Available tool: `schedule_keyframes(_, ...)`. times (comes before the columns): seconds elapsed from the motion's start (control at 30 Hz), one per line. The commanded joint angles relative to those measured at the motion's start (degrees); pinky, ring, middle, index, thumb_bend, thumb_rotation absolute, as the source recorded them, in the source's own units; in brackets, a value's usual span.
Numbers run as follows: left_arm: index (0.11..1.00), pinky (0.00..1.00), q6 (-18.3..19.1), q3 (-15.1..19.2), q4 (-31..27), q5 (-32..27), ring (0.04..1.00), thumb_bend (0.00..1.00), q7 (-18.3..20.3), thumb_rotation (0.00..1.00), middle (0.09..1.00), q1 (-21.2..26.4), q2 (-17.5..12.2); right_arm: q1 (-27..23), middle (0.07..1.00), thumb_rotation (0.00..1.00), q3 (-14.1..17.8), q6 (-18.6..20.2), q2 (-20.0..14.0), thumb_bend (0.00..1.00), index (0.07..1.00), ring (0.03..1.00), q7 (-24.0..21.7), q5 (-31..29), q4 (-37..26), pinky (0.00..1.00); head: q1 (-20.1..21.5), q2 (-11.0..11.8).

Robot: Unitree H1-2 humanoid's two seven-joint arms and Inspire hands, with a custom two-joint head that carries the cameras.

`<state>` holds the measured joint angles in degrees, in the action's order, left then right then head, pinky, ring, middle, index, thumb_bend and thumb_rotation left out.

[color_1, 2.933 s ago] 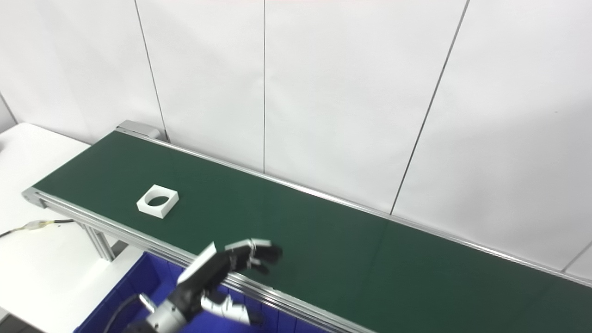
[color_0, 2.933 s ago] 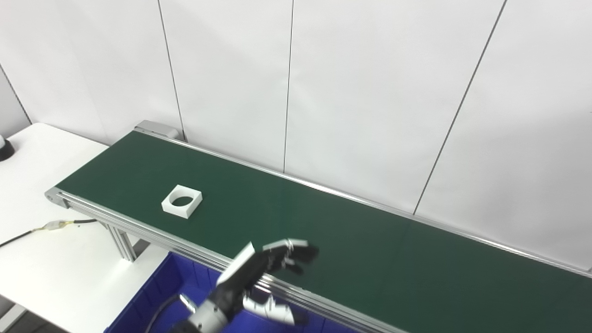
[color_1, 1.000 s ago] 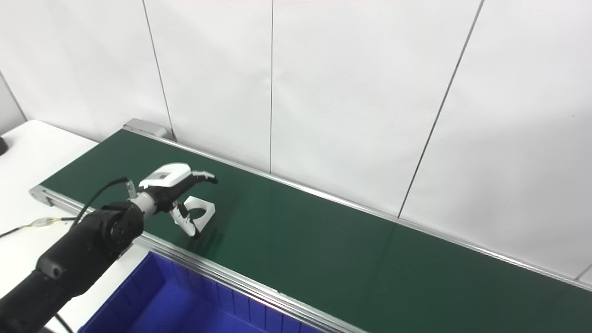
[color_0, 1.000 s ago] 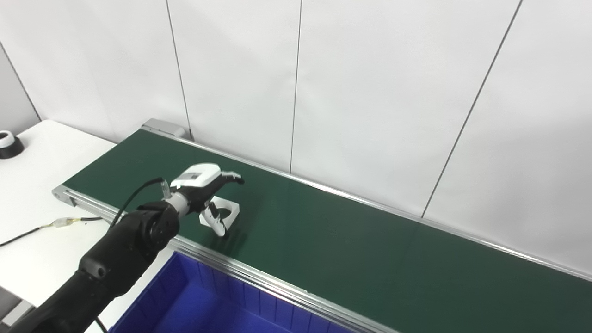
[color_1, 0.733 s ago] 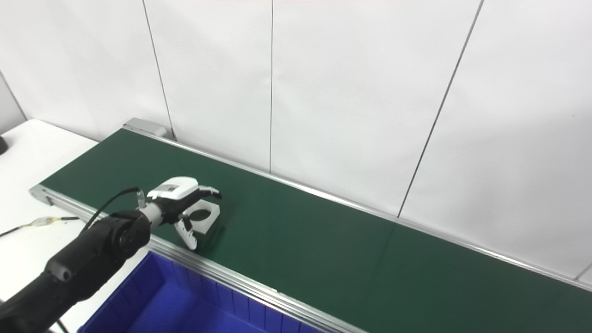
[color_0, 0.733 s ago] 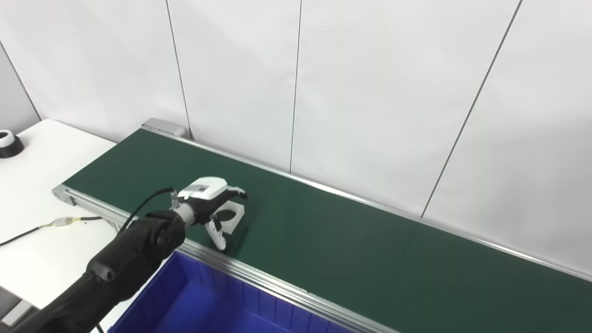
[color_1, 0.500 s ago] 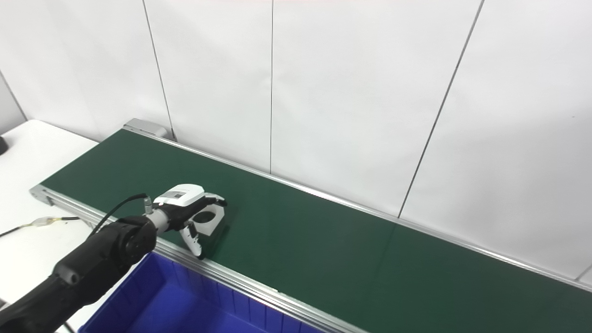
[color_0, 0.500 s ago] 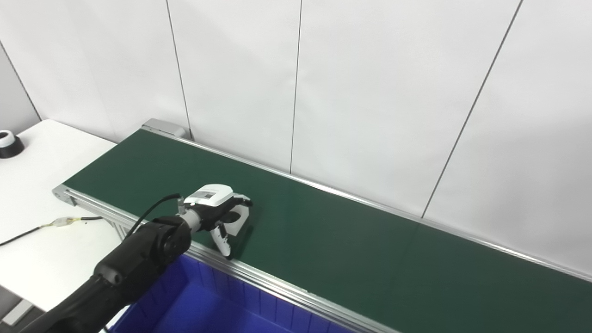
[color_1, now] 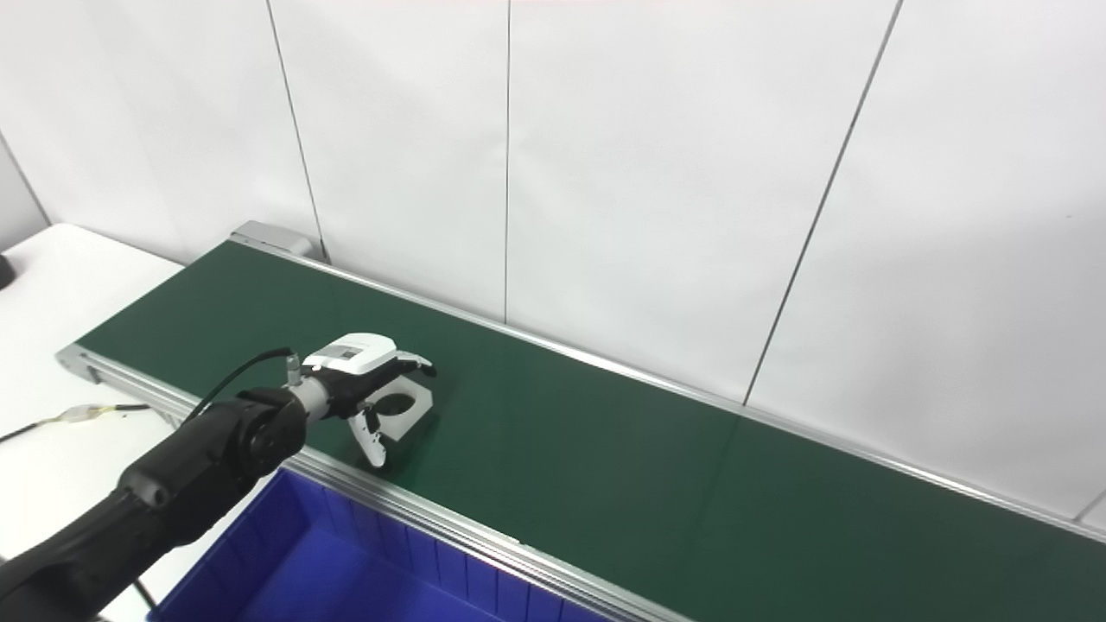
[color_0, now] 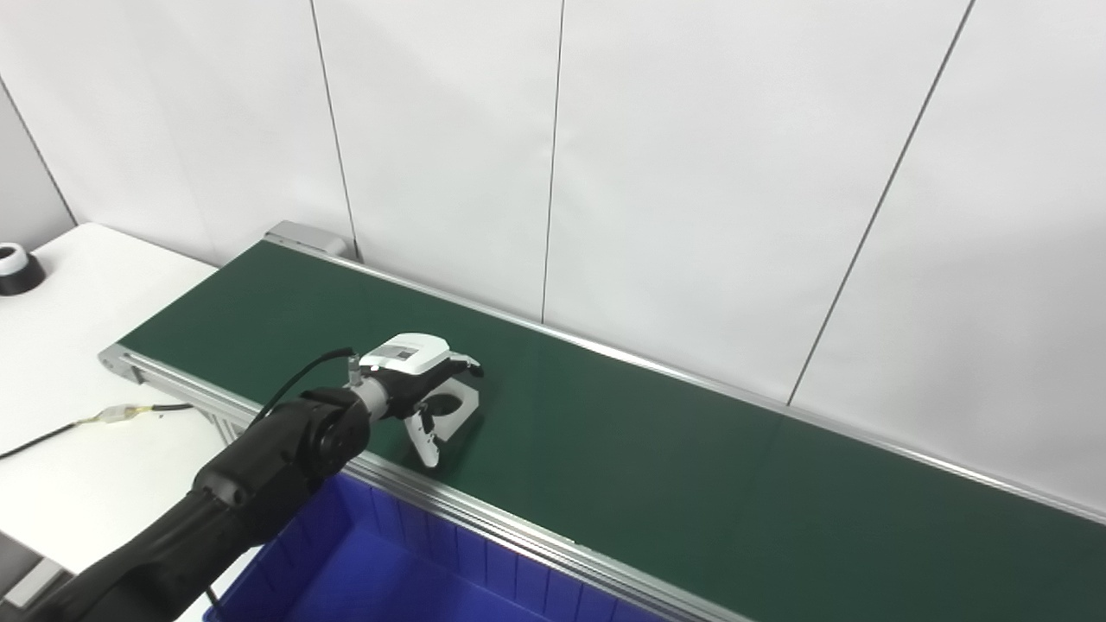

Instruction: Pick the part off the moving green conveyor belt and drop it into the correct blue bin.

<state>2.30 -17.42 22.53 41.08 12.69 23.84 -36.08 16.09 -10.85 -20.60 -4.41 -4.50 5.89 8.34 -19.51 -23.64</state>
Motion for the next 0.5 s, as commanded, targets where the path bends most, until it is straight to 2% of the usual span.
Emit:
schedule_keyframes(0.0,0.875,0.77,-1.1,0.4,-0.4,0.7,0.887,0.86,-0.6,0.0,0.904,3.4,-2.2,0.0,0.863,0.38,0.1,-2.3,0.1,0.61,0.906,0.809,0.0,-0.1,-1.7,0.72,0.1,-0.1)
schedule_keyframes(0.47,0.864,0.79,-0.2,-0.3,0.1,0.2,0.872,0.86,0.8,0.0,0.897,4.0,-1.6,0.6,0.863,0.37,0.2,-2.2,0.0,0.61,0.906,0.808,-0.1,0.0,-2.6,0.71,0.3,-0.7)
